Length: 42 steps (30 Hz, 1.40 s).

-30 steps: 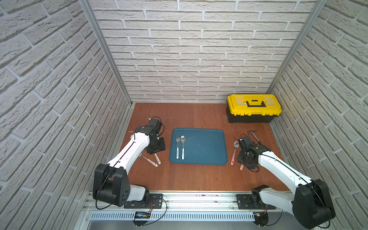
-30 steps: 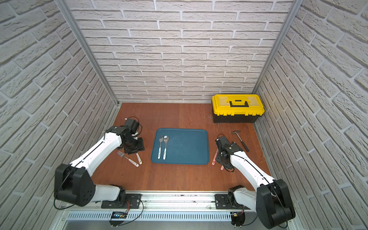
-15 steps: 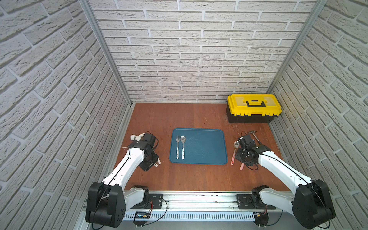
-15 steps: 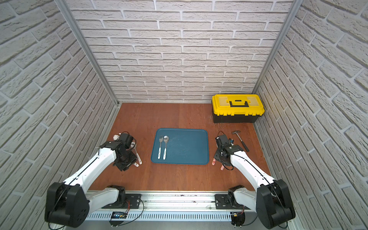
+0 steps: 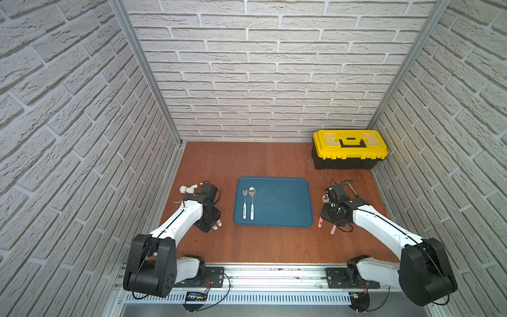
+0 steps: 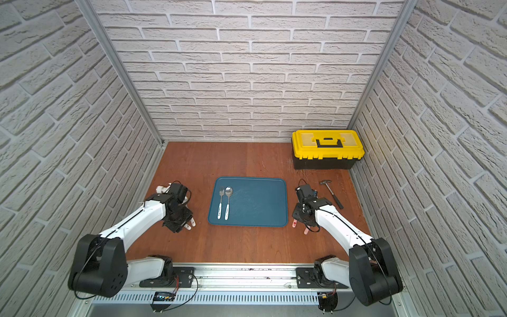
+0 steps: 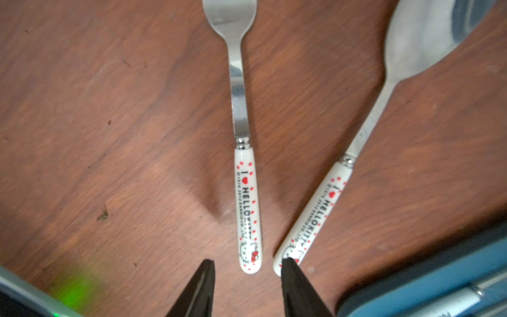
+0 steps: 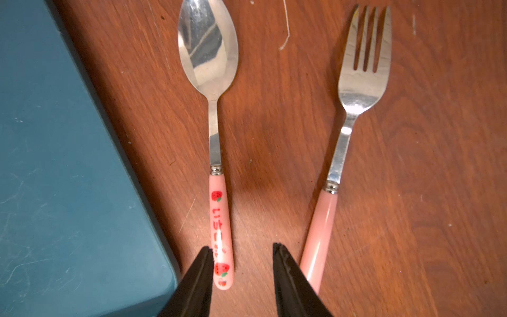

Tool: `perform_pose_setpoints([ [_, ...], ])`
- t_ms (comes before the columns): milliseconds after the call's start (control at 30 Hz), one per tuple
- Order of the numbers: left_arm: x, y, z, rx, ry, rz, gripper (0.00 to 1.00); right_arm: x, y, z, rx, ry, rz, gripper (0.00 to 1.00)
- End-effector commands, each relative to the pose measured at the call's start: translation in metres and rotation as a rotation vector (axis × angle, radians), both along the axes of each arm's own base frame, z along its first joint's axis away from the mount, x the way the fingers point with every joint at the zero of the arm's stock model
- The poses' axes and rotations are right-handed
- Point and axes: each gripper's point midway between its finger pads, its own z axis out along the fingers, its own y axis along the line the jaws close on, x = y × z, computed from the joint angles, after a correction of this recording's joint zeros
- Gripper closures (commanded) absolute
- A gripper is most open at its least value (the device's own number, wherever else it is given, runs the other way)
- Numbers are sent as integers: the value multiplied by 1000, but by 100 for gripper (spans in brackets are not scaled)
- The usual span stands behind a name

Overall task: Set the spoon and fork side by side
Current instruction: Pick up the fork at the center of the board.

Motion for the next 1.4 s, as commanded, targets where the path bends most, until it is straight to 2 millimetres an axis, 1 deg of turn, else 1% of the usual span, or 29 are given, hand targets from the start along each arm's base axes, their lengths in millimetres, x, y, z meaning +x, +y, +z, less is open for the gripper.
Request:
perform_pose_setpoints([
  [0,-1,-1,-12,-35,25,19,55,3,-1,6,4,-33,5,59],
  [133,-10,-1,-14,-38,53,24,55,0,-2,6,4,-35,1,59],
  [233,-11,1,-16,-31,55,21,55,1,-2,7,8,-39,-3,59],
  [400,-14,2,-30,-48,79,29,56,3,0,8,17,-40,-1,59],
  [600,-24,9,-36,-38,133,37,62,3,3,10,39,-56,7,59],
  [667,-26,11,-34,-25,136,28,65,2,3,9,39,-55,9,59],
  [733,-26,13,-31,-18,123,28,71,2,3,10,40,-60,6,59],
  [833,-28,14,-27,-11,113,26,77,3,3,12,43,-68,4,59],
  [1000,-27,14,-23,-10,105,-4,81,5,4,14,50,-75,5,60],
  [1200,-17,17,-10,9,58,-62,82,4,5,13,56,-77,8,60],
  [1367,-5,14,5,20,39,-156,82,6,7,13,61,-83,11,60],
])
